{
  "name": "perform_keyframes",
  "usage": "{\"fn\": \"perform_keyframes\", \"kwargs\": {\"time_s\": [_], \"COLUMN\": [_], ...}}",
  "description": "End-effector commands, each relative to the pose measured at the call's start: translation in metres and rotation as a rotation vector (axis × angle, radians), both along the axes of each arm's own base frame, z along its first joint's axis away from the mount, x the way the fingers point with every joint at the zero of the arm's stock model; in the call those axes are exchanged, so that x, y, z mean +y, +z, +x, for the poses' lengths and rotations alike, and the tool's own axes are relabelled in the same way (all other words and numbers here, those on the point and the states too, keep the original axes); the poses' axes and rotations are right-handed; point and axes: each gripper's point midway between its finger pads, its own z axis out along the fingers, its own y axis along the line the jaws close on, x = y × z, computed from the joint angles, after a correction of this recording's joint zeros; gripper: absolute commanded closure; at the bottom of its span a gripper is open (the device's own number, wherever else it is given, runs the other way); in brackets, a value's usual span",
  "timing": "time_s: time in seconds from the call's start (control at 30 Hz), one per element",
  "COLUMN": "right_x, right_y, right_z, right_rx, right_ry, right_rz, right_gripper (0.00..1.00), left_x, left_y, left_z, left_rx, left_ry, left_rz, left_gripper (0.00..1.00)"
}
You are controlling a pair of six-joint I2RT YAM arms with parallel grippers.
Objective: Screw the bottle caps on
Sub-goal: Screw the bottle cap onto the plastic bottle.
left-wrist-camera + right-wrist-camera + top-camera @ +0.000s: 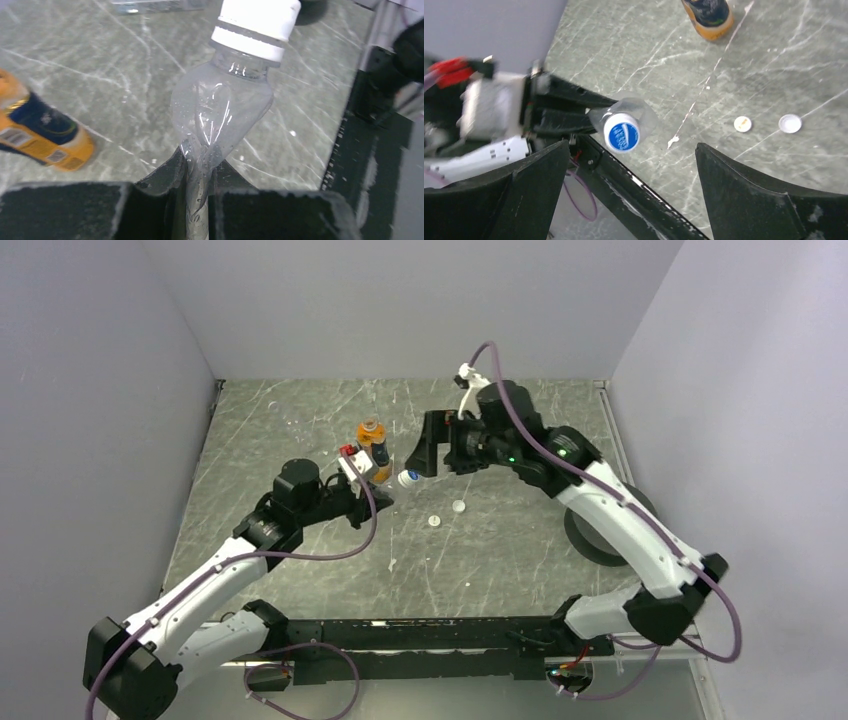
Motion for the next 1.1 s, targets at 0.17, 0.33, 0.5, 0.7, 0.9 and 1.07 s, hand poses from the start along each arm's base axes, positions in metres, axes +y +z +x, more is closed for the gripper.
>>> {"fn": "perform_keyframes", "kwargs": {"time_s": [0.17,0.33,0.5,0.7,0.9,1.07], "right_x": [-0.022,-0.019,-0.008,0.006,0.012,0.011], "right_y": [0.036,0.032,0.029,0.026,0.028,0.032], "right_z": [-0.066,-0.08,-0.082,-0.082,-0.076,-0.075], "right_rx": [-0.276,-0.296,-0.301,-0.302,-0.316,-0.326], "right_ry": [0.415,0.5,0.542,0.577,0.56,0.544], "right_rz": [0.001,-0.019,-0.032,-0.071,-0.106,-0.125], "right_gripper": [0.04,0.15,0.21,0.29,0.34,0.38], "left_x": [-0.02,-0.023,-0.024,-0.023,-0.023,-0.023], "left_y": [0.034,0.037,0.038,0.035,0.033,0.031], "left_z": [-0.078,-0.084,-0.086,-0.086,-0.087,-0.086], "left_rx": [0.236,0.289,0.296,0.306,0.313,0.314], "left_ry": [-0.601,-0.692,-0.709,-0.707,-0.705,-0.701], "left_rz": [-0.149,-0.171,-0.181,-0.183,-0.181,-0.177], "left_gripper": [1.0,1.0,1.0,1.0,1.0,1.0]}}
